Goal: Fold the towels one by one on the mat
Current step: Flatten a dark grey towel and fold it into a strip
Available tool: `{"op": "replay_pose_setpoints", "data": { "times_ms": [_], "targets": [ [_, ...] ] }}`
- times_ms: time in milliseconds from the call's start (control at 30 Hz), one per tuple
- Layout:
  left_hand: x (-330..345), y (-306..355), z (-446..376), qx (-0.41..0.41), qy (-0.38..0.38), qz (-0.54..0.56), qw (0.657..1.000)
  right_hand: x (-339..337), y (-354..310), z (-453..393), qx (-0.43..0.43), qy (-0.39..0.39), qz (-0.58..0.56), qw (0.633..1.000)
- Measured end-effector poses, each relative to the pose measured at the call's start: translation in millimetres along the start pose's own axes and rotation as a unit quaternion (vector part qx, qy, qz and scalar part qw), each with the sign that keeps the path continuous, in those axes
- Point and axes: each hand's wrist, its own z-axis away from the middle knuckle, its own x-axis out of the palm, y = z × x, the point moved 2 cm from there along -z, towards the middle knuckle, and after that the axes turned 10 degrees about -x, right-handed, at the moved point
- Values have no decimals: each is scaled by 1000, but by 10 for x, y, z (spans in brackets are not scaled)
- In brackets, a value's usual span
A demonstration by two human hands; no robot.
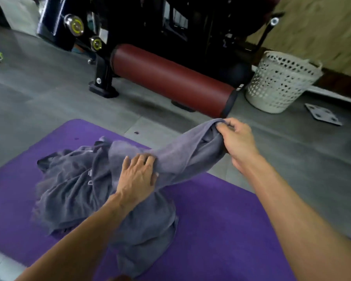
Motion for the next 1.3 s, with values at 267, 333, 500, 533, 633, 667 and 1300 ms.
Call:
{"op": "replay_pose_setpoints", "data": {
  "times_ms": [267, 333, 500, 533, 633, 667, 1300],
  "targets": [
    [206, 961, -178, 41, -148, 242, 958, -1392, 499, 351, 7, 55, 301, 952],
    [265, 1203, -210, 36, -177, 271, 945, -1761, 704, 564, 36, 19, 350, 936],
    [614, 2195, -53, 127, -189, 151, 962, -2615, 1268, 1107, 104, -95, 406, 903],
    [692, 2368, -16, 143, -193, 118, 964, -2734, 1368, 1183, 107, -121, 414, 896],
    [1050, 2968, 239, 164, -247, 41, 954, -3216, 1764, 1493, 126, -191, 452, 862],
    [1178, 3162, 352, 161, -282, 34, 945, -3396, 1944, 1622, 133, -208, 469, 848],
    [3296, 4350, 2197, 182, -136, 4, 974, -4317, 4472, 2522, 241, 75, 115, 961]
  ]
}}
